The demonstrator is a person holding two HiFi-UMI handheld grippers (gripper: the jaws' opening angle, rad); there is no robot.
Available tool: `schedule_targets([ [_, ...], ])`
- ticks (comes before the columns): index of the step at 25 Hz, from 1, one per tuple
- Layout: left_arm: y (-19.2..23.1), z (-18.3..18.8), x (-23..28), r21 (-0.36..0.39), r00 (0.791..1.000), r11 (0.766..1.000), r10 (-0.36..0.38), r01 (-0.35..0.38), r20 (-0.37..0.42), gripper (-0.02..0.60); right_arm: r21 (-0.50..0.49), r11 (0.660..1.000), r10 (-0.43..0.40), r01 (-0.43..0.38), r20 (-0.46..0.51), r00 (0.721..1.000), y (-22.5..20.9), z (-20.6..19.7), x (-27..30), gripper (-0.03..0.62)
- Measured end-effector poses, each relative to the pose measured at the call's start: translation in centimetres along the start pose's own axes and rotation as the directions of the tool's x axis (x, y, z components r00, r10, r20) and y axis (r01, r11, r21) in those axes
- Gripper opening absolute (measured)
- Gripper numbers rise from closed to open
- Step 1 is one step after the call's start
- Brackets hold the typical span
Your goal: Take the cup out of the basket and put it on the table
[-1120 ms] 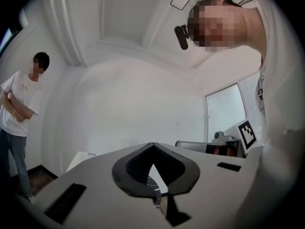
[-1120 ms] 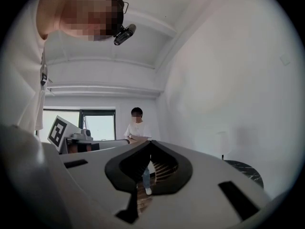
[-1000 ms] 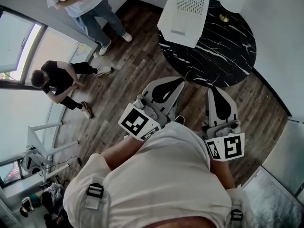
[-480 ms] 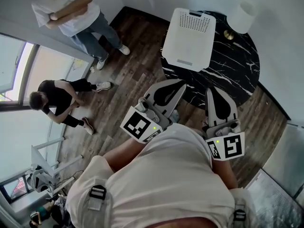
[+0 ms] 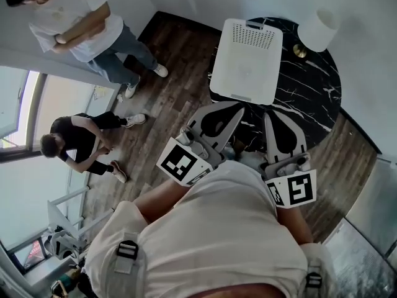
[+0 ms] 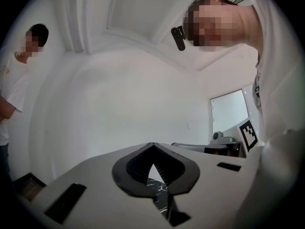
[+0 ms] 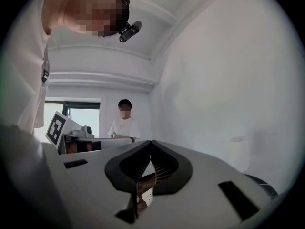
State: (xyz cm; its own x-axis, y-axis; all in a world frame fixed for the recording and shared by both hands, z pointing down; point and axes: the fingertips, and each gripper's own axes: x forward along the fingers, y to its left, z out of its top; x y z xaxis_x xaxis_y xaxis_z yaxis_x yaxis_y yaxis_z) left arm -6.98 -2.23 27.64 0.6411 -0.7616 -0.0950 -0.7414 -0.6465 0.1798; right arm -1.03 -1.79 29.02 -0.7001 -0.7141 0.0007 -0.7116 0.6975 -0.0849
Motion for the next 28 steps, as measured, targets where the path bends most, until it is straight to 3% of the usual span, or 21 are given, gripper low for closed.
schedule_targets([
  [8,1.0,-2.6,3.0,-0.009,0.997,0.999,0.044,-0.045,-0.063,0.005,-0.026,1.0,0.012,-0.014,-0.059,0.998,-3.7,-1.9,0.3,0.009],
  [13,3.5,-5.8,3.8,-0.014,0.986,0.998,0.05,-0.053,-0.158,0.005,-0.082,0.991,0.096,-0.11,-0.158,0.983,-4.1,-4.7,2.3,0.009],
  [17,6.8,-8.8,4.2,-0.017,0.97,0.999,0.044,-0.05,-0.237,0.005,-0.132,0.981,0.108,-0.144,-0.247,0.963,-4.7,-7.5,5.8,0.011],
  [21,10.0,-12.4,4.4,-0.037,0.942,0.999,0.024,-0.039,-0.334,0.005,-0.174,0.958,0.152,-0.229,-0.368,0.917,-5.0,-12.0,9.1,0.015],
  [24,12.1,-14.8,4.5,0.021,0.907,1.0,0.029,-0.023,-0.421,0.005,-0.185,0.938,0.176,-0.293,-0.474,0.863,-5.3,-15.5,11.6,0.068],
  [28,15.0,-18.1,4.7,0.097,0.855,0.995,0.042,0.01,-0.517,0.005,-0.218,0.911,0.162,-0.351,-0.594,0.788,-6.4,-19.8,14.7,0.081],
])
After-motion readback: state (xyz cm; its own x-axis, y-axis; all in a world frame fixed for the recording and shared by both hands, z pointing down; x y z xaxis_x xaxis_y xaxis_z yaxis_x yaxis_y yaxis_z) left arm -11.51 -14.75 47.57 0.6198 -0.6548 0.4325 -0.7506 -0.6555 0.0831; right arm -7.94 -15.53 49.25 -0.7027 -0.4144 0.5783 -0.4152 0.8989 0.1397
